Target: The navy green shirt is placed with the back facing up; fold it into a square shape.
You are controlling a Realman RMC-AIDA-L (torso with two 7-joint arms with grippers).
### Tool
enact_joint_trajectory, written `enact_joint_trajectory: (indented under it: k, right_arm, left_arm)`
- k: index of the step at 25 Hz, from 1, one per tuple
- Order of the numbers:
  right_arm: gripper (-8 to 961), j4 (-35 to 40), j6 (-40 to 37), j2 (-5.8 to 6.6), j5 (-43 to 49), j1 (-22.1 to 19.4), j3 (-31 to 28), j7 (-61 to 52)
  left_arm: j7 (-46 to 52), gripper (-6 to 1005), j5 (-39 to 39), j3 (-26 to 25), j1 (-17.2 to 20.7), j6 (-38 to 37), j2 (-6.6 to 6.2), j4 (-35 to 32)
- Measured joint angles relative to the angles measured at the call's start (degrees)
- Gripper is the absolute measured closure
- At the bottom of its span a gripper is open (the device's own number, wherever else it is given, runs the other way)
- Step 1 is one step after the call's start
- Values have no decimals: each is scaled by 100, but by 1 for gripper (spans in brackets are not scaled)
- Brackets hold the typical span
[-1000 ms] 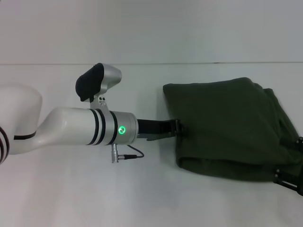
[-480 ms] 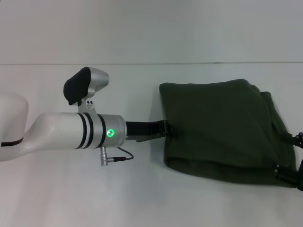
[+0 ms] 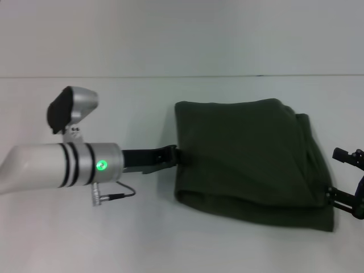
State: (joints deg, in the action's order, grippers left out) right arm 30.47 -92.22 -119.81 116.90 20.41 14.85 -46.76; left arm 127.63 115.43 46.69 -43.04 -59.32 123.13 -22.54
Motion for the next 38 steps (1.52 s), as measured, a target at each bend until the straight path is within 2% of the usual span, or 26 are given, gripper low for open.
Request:
enact_joint_trajectory:
  k: [3, 7, 9, 10, 11, 16, 20, 32, 38]
  right_arm:
    - [119, -7, 34, -7, -1, 47, -1, 0]
    - [119, -37, 86, -12, -2, 113, 0, 0]
    - [120, -74, 136, -13, -6, 144, 0, 0]
    - [120, -84, 163, -12, -14, 157, 0, 0]
    - [121, -92, 183, -12, -23, 170, 0, 0]
    - [120, -167, 267, -7, -65, 232, 0, 0]
    - [119, -190, 336, -12, -72, 262, 17, 0]
    - [120, -227, 340, -16, -72, 298, 35, 0]
    - [120, -226, 338, -16, -71, 277, 20, 0]
  left_arm:
    - [-6, 964, 25, -113, 200, -231, -93, -97]
    - [-30, 964, 57, -239, 488, -481, -149, -266]
    - [-35, 964, 143, -402, 638, -634, -161, -370]
    - [-54, 964, 368, -674, 777, -826, -164, -448]
    - [-54, 964, 368, -674, 777, -826, -164, -448]
    - [-120, 965, 845, -1288, 1064, -1226, -171, -621]
    - [-172, 958, 881, -1499, 1291, -1492, -174, -826]
    - [-363, 876, 926, -1573, 1330, -1861, -189, -891]
    - [-591, 835, 900, -1938, 1435, -2089, -193, -909]
